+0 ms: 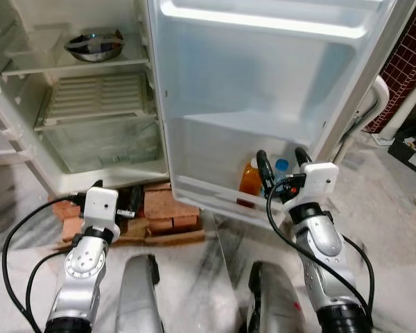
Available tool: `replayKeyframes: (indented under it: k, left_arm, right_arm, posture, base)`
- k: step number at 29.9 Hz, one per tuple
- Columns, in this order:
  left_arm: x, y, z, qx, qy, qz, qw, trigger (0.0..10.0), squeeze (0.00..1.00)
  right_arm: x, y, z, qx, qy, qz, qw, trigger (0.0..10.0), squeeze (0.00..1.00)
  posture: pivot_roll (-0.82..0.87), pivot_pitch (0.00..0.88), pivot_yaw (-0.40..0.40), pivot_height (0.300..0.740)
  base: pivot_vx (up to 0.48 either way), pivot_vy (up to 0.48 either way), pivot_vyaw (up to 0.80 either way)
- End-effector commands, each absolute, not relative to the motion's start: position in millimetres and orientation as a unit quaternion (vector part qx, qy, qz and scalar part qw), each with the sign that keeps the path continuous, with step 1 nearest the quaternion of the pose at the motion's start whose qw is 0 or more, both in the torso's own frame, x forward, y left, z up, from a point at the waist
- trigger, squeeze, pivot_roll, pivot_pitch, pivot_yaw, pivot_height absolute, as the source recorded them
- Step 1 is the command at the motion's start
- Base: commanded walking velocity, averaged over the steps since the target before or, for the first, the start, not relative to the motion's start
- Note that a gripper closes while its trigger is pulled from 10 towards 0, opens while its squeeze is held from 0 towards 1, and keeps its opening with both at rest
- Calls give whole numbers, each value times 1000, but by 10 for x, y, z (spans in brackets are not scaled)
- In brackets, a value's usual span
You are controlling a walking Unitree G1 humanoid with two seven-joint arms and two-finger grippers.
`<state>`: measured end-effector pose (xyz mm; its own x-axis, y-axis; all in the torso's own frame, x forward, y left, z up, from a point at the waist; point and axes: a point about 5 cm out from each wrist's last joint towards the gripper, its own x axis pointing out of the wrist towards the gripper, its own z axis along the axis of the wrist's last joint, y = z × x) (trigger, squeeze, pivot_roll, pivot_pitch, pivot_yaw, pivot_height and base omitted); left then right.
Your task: Restocking fridge
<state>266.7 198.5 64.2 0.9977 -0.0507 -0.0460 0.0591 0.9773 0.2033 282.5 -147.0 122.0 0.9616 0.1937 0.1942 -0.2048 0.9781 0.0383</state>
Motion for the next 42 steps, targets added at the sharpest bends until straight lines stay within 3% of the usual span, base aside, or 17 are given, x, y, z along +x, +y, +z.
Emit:
replayKeyframes:
  k: [1, 11, 26, 42]
  left_arm:
    - [2671, 1974, 640, 102, 19, -28, 994, 10000, 0]
    - [2671, 1902, 577, 94, 34, -32, 995, 10000, 0]
    - [2684, 1840, 556, 92, 38, -40, 994, 10000, 0]
    - [2715, 1800, 551, 89, 37, -45, 994, 10000, 0]
  right_arm:
    - [2811, -1492, 1269, 29, -99, 101, 989, 10000, 0]
    - [2774, -1510, 1189, 39, -60, 94, 993, 10000, 0]
    - [2769, -1503, 1005, 31, -2, 88, 996, 10000, 0]
    - [2790, -1473, 1022, 35, -8, 120, 992, 10000, 0]
  posture:
    - [43, 0, -17, 641]
    - [36, 0, -15, 711]
    - [35, 0, -18, 711]
    - [28, 0, -25, 711]
  base:
    - [0, 0, 0]
    - [0, 0, 0]
    - [0, 0, 0]
    - [-336, 0, 0]
